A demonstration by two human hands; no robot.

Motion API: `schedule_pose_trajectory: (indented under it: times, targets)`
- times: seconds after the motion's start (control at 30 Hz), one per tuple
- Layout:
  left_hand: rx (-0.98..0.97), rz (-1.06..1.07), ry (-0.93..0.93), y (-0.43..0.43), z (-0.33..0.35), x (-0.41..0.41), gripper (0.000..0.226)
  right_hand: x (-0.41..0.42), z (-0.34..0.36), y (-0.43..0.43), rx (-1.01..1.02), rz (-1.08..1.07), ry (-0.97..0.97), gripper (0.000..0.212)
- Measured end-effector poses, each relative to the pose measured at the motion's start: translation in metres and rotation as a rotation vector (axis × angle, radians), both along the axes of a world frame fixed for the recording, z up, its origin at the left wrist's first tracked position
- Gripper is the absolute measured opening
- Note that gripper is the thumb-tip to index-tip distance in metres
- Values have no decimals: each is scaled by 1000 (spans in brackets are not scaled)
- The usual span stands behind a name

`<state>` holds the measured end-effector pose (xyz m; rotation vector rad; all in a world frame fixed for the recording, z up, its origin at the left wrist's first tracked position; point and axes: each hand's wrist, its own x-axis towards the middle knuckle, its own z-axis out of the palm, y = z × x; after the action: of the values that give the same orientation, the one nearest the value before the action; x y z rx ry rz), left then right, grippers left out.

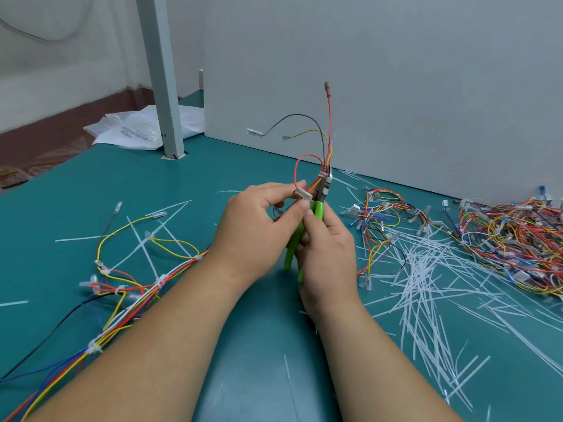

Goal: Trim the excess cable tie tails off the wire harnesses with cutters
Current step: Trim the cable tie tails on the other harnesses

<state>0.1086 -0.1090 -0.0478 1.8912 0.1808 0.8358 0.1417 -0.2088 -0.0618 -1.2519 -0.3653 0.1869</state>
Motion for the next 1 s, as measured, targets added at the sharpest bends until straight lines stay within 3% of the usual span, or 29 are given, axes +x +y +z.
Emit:
schedule_pose_trajectory:
  times: [0.13, 0.43, 0.77, 1.0]
  targets:
    - [-260, -65, -2, -2, 3, 0, 25, -1, -1, -1, 9, 7, 0, 23]
    - [-492, -133, 23, -5, 2, 3, 9, -6, -4, 5, -80, -111, -87, 30]
    - [-511, -76, -1, -13, 2, 4, 9, -2, -8, 6, -125, -190, -117, 40]
    - [-475, -43, 76, -13, 4, 2, 17, -2, -7, 5, -113, -115, -7, 45]
